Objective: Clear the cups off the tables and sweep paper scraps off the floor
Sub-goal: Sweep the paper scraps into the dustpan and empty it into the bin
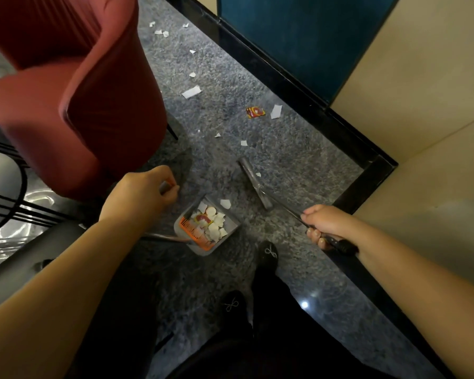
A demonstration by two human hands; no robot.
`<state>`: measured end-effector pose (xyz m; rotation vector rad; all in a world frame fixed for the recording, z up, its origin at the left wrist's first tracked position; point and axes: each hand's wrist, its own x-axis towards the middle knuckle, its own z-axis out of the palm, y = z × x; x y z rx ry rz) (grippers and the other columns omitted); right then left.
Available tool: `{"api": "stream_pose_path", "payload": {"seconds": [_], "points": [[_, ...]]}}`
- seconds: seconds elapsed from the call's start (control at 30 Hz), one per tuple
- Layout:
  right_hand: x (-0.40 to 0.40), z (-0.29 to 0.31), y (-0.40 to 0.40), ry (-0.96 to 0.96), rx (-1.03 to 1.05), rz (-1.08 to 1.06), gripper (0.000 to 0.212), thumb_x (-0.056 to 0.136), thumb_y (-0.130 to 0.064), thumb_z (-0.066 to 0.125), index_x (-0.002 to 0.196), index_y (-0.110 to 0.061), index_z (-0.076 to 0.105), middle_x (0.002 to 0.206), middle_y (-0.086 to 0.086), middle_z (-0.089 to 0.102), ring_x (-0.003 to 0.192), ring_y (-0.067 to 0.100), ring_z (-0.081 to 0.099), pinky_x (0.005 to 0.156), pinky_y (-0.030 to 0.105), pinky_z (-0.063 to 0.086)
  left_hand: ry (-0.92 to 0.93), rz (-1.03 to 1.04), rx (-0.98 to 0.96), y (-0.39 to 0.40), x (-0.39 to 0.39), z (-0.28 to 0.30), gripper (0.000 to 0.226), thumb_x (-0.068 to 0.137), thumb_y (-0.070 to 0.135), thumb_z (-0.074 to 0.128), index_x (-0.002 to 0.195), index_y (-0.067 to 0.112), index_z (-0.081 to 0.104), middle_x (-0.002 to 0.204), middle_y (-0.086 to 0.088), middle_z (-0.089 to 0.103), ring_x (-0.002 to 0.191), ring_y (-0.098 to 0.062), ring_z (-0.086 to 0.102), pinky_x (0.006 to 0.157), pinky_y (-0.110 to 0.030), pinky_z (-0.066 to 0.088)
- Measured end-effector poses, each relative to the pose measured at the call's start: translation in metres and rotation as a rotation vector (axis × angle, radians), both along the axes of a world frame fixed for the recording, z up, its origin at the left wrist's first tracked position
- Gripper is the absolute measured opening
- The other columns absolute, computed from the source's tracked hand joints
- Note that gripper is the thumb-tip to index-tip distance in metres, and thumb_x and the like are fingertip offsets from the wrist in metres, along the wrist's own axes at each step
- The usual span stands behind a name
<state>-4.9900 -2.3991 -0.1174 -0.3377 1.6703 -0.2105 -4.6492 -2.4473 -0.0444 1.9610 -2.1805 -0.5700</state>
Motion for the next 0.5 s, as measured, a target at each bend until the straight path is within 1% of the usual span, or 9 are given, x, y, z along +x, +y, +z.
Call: {"api": "stream_pose_path", "payload": {"seconds": [0.1, 0.17, 0.23, 0.33, 0.43, 0.5], "points": [[-0.008, -0.002, -0.026, 0.032, 0.009, 0.007, 0.027, 0.104, -0.019, 0.04, 0.13, -0.022, 0.041, 0.063, 0.006, 0.039, 0.031, 0.008, 0.034, 0.035, 0.013, 0.031, -0.036, -0.012, 0.032, -0.023, 0.001, -0.001, 0.011, 0.089, 0.033, 0.066, 0.084, 0.028, 0.058, 0.068, -0.004, 0.058, 0.057, -0.022, 0.054, 0.052, -0.035, 0.049], [-0.016, -0.004, -0.047, 0.041, 0.032, 0.029, 0.027, 0.104, -0.019, 0.039, 0.13, -0.015, 0.043, 0.062, 0.006, 0.039, 0.029, 0.008, 0.034, 0.034, 0.013, 0.03, -0.069, -0.026, 0.047, -0.041, 0.0, -0.001, 0.009, 0.089, 0.033, 0.066, 0.086, 0.028, 0.059, 0.072, -0.005, 0.062, 0.059, -0.023, 0.056, 0.055, -0.039, 0.052], [-0.025, -0.005, -0.063, 0.066, 0.046, 0.059, 0.023, 0.104, -0.019, 0.038, 0.126, -0.014, 0.045, 0.062, 0.006, 0.039, 0.03, 0.009, 0.034, 0.034, 0.013, 0.03, -0.087, -0.054, 0.071, -0.055, -0.002, -0.003, 0.009, 0.089, 0.033, 0.067, 0.087, 0.028, 0.06, 0.075, -0.005, 0.065, 0.061, -0.025, 0.059, 0.059, -0.043, 0.054], [-0.038, -0.012, -0.096, 0.09, 0.068, 0.111, 0.016, 0.104, -0.02, 0.039, 0.117, -0.012, 0.045, 0.062, 0.006, 0.041, 0.037, 0.01, 0.035, 0.034, 0.015, 0.031, -0.124, -0.054, 0.093, -0.082, -0.004, -0.004, 0.008, 0.088, 0.035, 0.067, 0.085, 0.031, 0.06, 0.073, -0.001, 0.065, 0.063, -0.023, 0.06, 0.061, -0.043, 0.055], [-0.051, -0.023, -0.126, 0.107, 0.089, 0.161, 0.024, 0.104, -0.02, 0.039, 0.123, -0.007, 0.046, 0.06, 0.005, 0.039, 0.038, 0.01, 0.034, 0.032, 0.015, 0.029, -0.148, -0.057, 0.122, -0.104, -0.005, -0.007, 0.01, 0.088, 0.035, 0.067, 0.084, 0.034, 0.057, 0.071, 0.002, 0.064, 0.064, -0.019, 0.061, 0.062, -0.042, 0.056], [-0.056, -0.032, -0.144, 0.108, 0.109, 0.177, 0.027, 0.104, -0.021, 0.039, 0.126, -0.007, 0.045, 0.06, 0.005, 0.039, 0.037, 0.01, 0.034, 0.033, 0.015, 0.029, -0.157, -0.053, 0.132, -0.116, -0.006, -0.009, 0.012, 0.088, 0.034, 0.067, 0.083, 0.034, 0.057, 0.071, 0.003, 0.064, 0.064, -0.019, 0.061, 0.061, -0.042, 0.056]]}}
